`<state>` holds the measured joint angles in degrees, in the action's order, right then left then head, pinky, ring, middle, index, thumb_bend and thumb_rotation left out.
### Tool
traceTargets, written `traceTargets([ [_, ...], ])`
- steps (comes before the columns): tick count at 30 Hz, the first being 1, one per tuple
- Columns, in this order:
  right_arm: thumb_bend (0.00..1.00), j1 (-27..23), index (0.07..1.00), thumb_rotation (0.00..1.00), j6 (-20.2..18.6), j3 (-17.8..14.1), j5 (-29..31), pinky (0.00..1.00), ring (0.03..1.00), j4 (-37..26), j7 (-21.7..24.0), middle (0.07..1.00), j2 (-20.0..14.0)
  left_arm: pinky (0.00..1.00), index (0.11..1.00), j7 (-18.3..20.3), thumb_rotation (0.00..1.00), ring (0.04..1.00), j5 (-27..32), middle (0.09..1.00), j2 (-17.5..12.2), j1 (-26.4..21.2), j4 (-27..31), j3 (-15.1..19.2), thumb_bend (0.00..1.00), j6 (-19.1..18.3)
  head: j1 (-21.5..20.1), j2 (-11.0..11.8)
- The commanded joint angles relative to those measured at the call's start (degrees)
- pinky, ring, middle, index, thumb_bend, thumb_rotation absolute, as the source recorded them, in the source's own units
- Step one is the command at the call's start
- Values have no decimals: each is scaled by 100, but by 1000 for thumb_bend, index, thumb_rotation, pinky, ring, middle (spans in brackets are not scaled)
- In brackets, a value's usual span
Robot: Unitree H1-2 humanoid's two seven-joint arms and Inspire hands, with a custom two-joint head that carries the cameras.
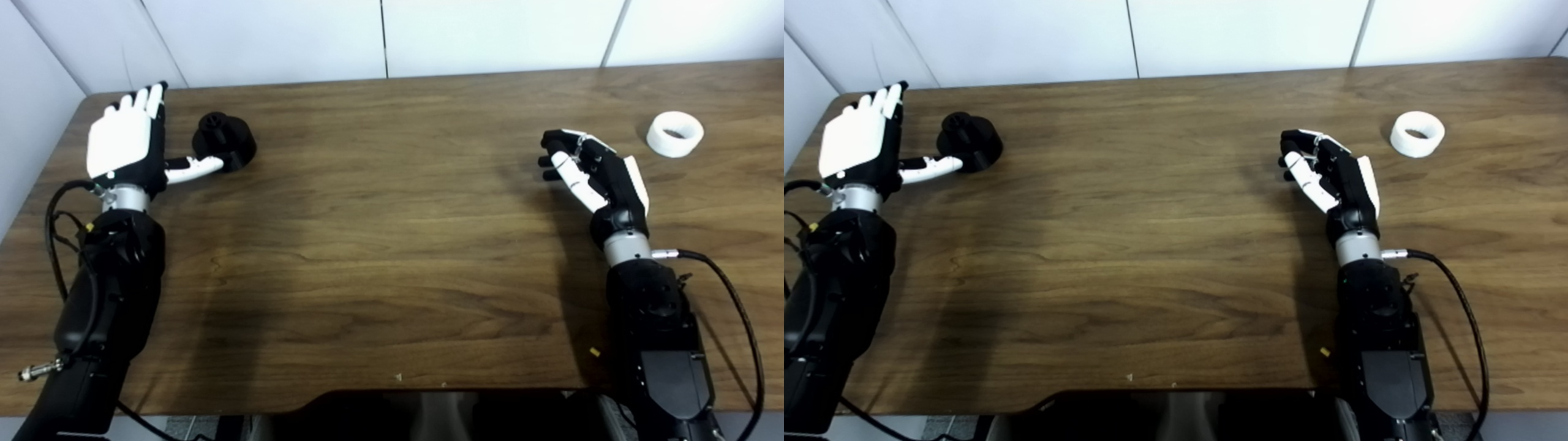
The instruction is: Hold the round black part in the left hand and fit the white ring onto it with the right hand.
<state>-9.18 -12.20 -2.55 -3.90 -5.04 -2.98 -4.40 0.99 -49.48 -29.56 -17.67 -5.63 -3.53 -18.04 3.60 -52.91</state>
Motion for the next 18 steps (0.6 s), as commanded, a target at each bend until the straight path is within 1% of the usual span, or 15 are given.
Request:
traceTargets([
  [1,479,-184,669,495,236,5,-4,604,648,-109,13,717,-16,1000,1000,-42,617,1000,114,1000,-244,-385,-61,96,1000,77,1,-5],
  [3,476,-183,671,494,229,9,-4,605,648,-124,20,716,-20,1000,997,7,621,1000,219,1000,-267,-432,-155,89,1000,87,1,-5],
  [6,474,-180,670,495,217,9,-4,607,651,-137,22,716,-22,1000,978,21,653,1000,266,1000,-285,-510,-315,48,1000,82,-44,-11],
  [10,472,-174,669,495,199,-6,16,611,648,-163,25,716,-21,1000,953,-75,669,1000,367,1000,-305,-621,-650,9,1000,245,-53,-10],
  [12,476,-171,669,495,184,-13,17,615,648,-170,22,717,-23,1000,952,-47,680,1000,413,1000,-309,-657,-733,-10,1000,266,-57,-14],
  [18,481,-178,669,496,154,-4,-10,602,644,-189,25,718,-38,1000,946,39,677,1000,572,1000,-333,-759,-978,-84,1000,298,-56,-18],
])
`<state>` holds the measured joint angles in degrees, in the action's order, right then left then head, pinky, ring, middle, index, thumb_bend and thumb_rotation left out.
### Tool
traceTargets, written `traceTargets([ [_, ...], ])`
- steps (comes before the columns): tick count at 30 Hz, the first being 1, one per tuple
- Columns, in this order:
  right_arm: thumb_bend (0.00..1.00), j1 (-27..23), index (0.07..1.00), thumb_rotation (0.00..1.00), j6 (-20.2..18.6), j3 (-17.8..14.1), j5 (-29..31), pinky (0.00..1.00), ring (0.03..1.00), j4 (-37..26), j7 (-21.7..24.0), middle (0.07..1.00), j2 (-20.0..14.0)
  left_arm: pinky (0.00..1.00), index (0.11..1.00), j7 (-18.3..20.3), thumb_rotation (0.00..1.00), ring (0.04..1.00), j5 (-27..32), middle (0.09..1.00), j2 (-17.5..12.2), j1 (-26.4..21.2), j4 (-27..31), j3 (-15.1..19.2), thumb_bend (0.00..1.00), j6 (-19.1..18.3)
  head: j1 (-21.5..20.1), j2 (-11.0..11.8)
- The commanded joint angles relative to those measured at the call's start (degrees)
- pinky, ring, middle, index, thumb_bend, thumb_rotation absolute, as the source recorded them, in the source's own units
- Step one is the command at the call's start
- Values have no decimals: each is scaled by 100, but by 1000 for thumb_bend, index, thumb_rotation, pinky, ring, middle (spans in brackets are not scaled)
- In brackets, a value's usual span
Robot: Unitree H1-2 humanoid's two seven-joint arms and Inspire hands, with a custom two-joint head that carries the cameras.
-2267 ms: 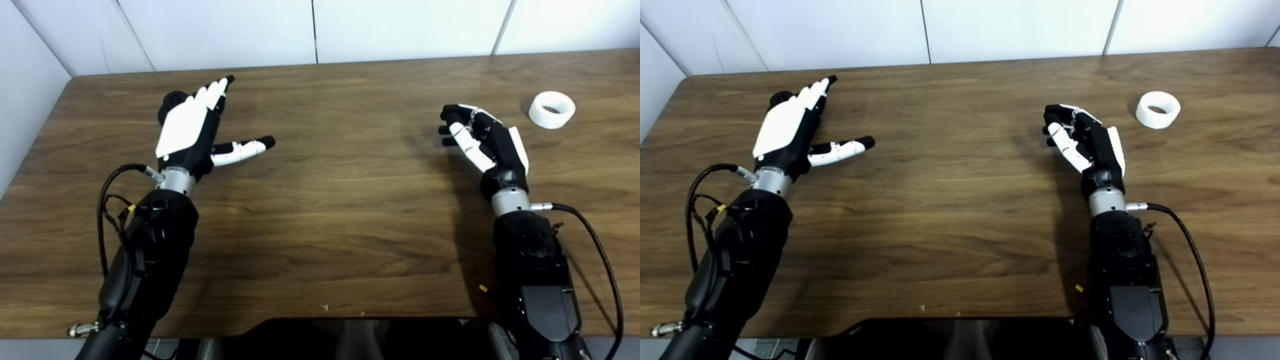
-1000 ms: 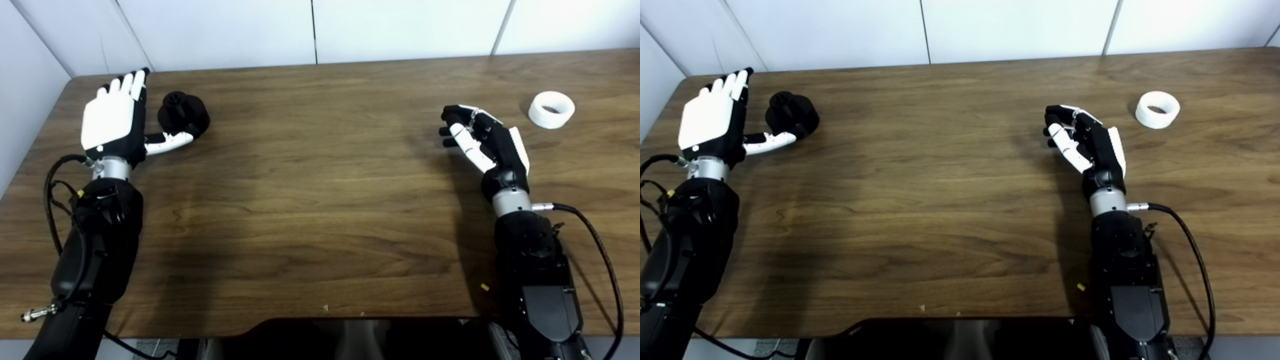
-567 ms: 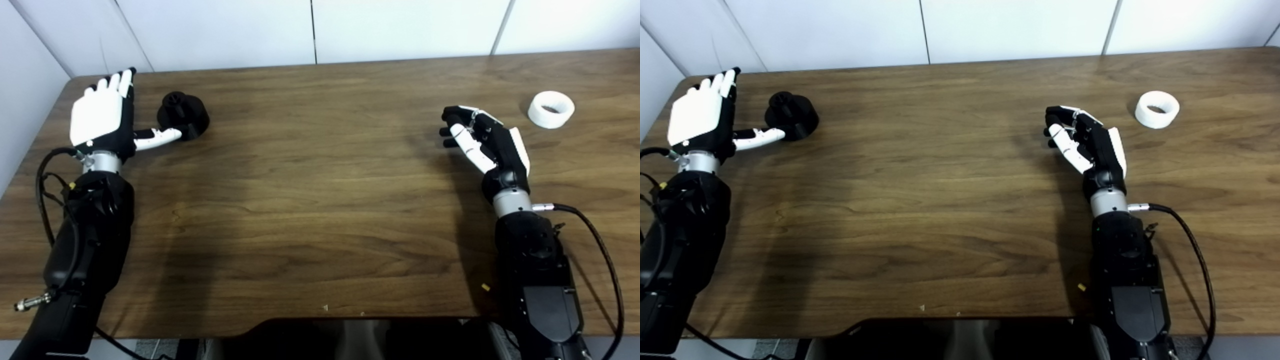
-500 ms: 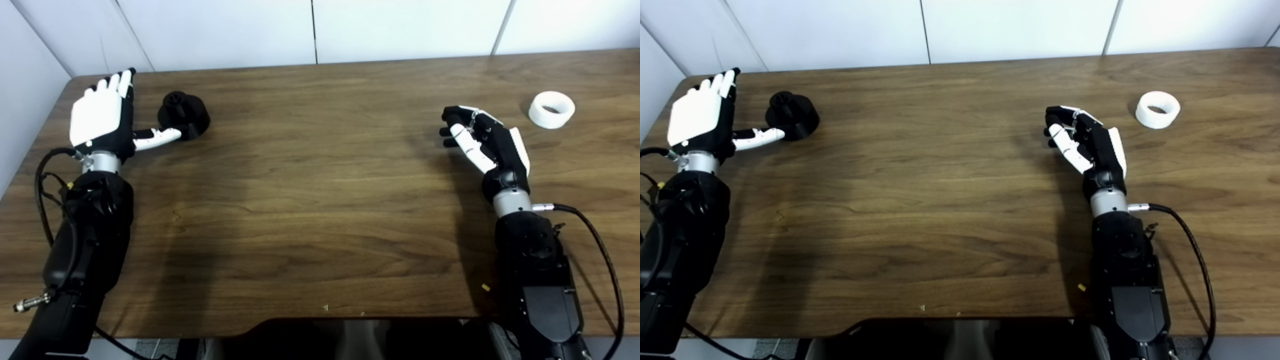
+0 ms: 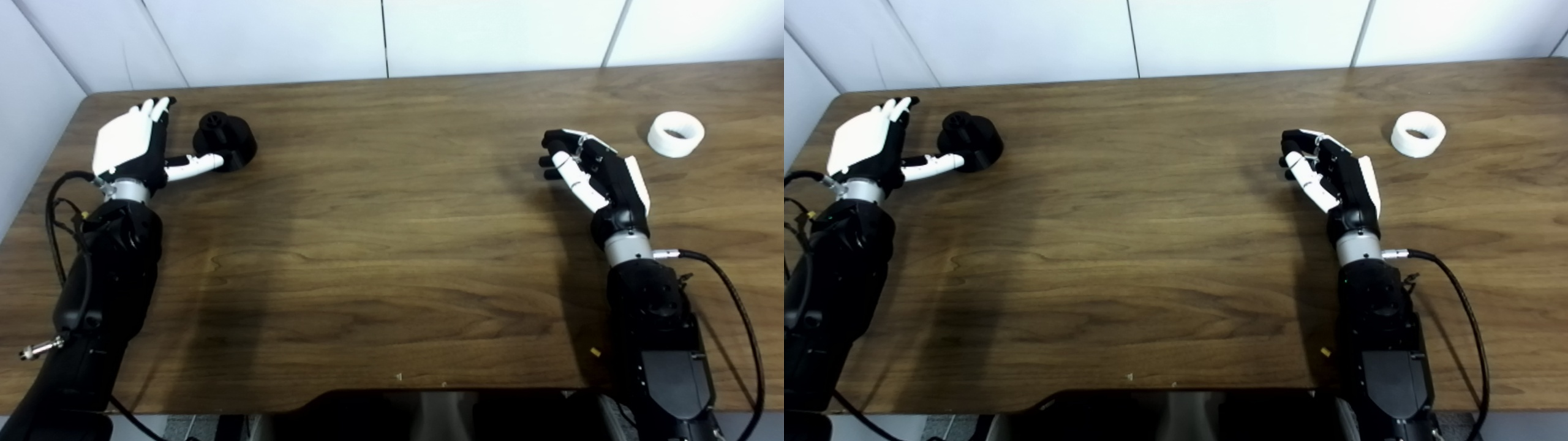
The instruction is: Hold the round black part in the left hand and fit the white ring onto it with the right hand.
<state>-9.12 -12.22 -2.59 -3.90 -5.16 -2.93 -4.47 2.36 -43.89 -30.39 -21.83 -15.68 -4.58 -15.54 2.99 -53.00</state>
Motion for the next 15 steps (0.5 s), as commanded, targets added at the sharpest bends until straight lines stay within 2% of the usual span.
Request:
traceTargets([
  [1,479,-189,668,495,160,1,-11,600,644,-172,19,717,-32,1000,947,-76,681,1000,22,1000,-254,-365,-16,-1,1000,47,-2,-5],
  [7,491,-203,671,508,196,8,-31,603,648,-140,13,718,-53,1000,941,-52,674,1000,238,1000,-239,-509,-368,-99,1000,205,-37,-8],
  [15,473,-206,671,517,133,1,-46,612,653,-173,21,734,-91,1000,928,-69,695,1000,321,1000,-211,-567,-463,-262,1000,211,-41,-13],
])
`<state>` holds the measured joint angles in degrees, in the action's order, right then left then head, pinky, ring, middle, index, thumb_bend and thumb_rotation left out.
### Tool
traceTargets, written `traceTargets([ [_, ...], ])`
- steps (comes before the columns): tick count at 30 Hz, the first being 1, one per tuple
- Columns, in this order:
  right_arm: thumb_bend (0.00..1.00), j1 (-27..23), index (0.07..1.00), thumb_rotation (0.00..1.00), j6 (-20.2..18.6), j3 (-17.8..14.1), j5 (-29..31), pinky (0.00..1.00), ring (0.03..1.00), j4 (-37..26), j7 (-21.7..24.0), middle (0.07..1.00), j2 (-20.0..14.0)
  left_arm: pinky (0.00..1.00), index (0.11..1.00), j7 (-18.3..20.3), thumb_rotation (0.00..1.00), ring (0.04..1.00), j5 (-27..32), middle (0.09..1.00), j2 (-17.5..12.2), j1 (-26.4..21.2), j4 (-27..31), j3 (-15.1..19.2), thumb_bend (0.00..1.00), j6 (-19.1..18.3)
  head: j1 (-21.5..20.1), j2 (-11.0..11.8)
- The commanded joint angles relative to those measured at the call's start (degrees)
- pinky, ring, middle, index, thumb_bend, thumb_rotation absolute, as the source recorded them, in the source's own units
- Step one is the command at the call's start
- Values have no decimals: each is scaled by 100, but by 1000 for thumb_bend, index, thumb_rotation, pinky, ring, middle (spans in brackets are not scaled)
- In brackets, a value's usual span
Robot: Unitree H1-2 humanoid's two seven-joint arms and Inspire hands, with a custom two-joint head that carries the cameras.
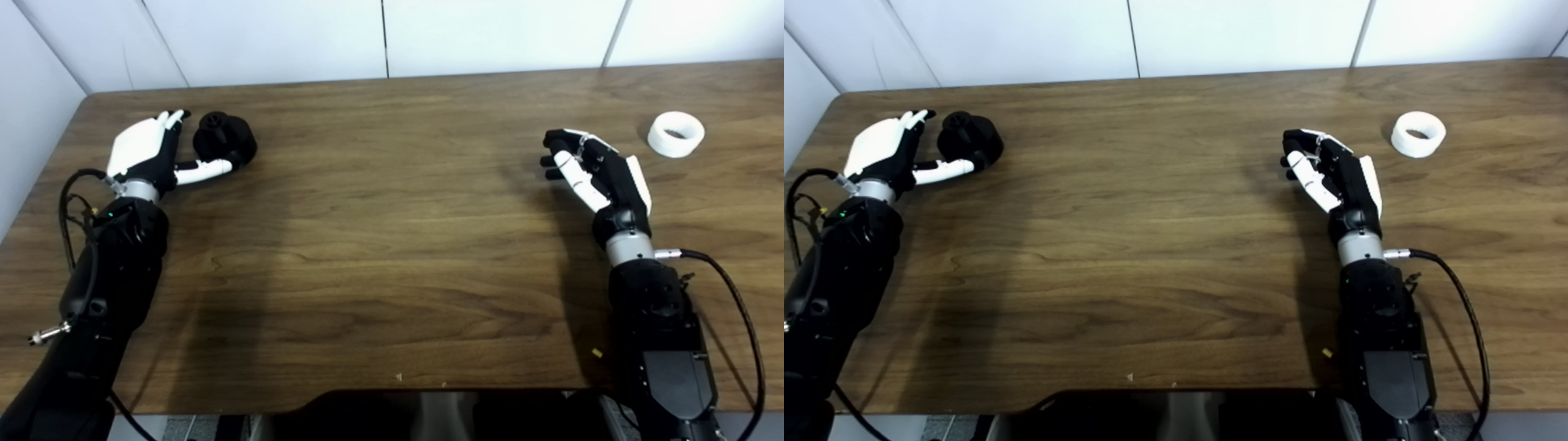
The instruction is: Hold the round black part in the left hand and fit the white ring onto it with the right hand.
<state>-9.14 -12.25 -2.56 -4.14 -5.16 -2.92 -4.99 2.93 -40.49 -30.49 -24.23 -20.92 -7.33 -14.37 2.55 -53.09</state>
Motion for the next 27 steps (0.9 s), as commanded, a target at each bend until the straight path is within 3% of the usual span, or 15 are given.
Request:
traceTargets([
  [1,468,-210,671,512,153,-4,-14,610,654,-165,24,736,-43,1000,925,-121,693,1000,-5,1000,-191,-327,65,5,1000,81,-2,-9],
  [27,473,-149,671,529,97,-16,-102,606,641,-290,32,732,-90,1000,898,-498,634,1000,114,1000,10,-509,-461,-126,1000,182,-147,-54],
])
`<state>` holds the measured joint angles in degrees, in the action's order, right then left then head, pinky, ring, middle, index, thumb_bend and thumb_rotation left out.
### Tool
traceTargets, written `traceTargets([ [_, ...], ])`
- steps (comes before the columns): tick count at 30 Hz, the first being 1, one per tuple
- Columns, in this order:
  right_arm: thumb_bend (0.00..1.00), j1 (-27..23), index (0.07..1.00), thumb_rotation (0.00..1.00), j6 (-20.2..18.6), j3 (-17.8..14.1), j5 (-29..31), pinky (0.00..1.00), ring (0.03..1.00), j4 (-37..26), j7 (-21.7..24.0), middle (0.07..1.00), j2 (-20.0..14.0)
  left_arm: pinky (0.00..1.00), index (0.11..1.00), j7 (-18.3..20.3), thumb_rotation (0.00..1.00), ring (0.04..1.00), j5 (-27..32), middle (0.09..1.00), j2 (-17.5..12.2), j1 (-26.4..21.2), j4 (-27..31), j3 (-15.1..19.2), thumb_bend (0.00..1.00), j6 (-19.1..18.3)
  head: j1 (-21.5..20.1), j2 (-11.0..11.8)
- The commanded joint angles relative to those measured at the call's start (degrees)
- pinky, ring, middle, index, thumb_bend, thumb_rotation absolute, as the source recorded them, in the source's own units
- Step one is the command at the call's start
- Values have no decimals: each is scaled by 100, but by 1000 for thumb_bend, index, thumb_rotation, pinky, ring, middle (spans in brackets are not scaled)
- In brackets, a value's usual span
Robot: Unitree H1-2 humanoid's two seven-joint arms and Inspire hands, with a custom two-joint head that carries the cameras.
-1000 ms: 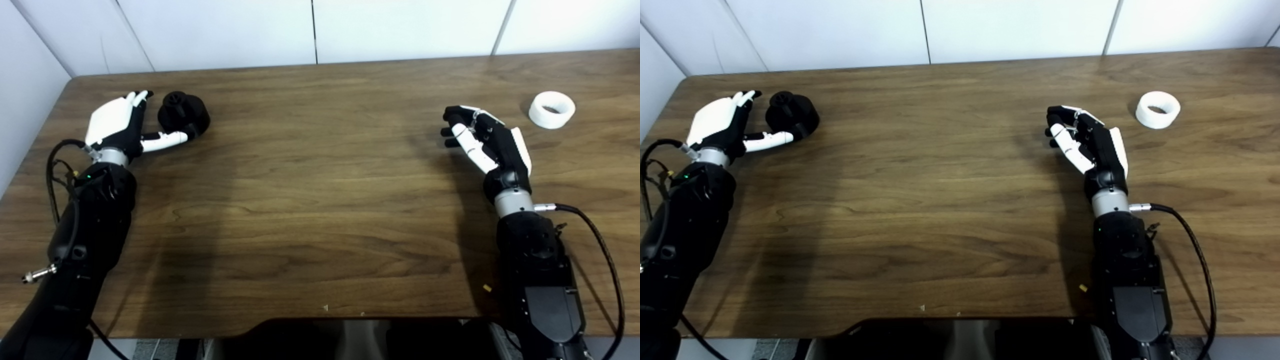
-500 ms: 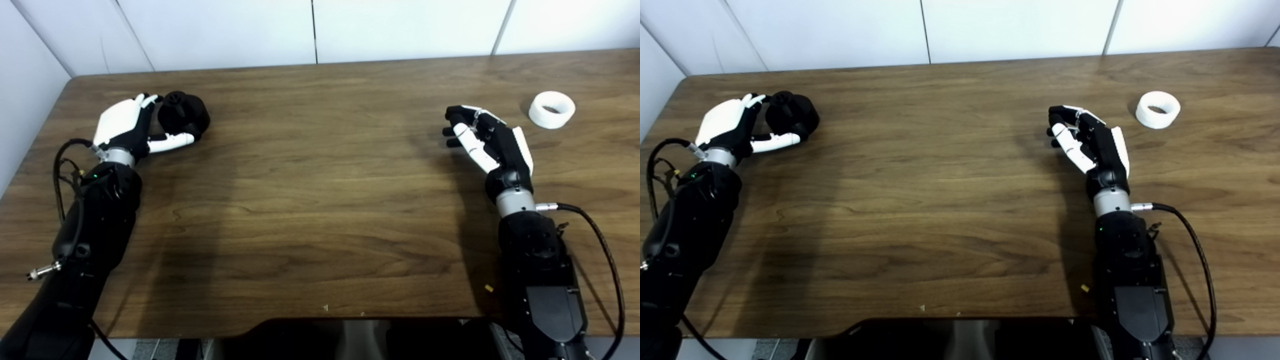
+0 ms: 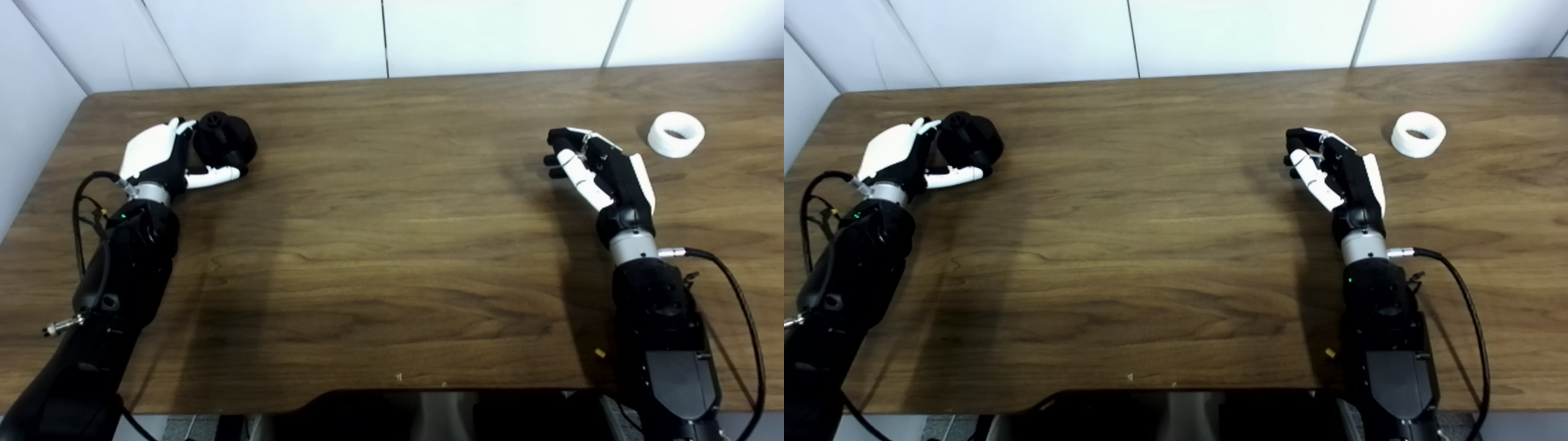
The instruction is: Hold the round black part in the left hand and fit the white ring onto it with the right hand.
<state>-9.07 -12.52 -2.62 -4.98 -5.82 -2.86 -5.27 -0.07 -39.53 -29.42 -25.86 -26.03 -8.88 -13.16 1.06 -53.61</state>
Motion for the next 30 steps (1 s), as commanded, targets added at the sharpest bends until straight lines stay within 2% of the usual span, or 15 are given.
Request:
traceTargets([
  [1,481,-150,670,531,134,-14,-9,606,642,-229,30,730,-65,1000,900,-200,639,1000,26,1000,-86,-350,34,25,1000,65,-10,-2],
  [9,487,-135,666,518,156,-60,48,599,643,-243,47,723,-56,1000,897,-211,632,1000,67,1000,0,-372,3,25,1000,36,-42,-14],
  [13,478,-121,666,517,149,-67,45,598,645,-261,57,724,-61,1000,882,-347,617,1000,90,1000,45,-389,-100,37,1000,104,-60,-25],
  [22,472,-87,656,514,150,-82,21,595,638,-306,50,713,-73,1000,836,-1006,613,1000,159,1000,263,-449,-463,81,1000,145,-129,-48],
  [30,455,-76,654,508,119,-86,-34,577,631,-354,38,713,-126,1000,784,-1680,505,1000,161,1000,474,-565,-849,106,1000,166,-176,-68],
])
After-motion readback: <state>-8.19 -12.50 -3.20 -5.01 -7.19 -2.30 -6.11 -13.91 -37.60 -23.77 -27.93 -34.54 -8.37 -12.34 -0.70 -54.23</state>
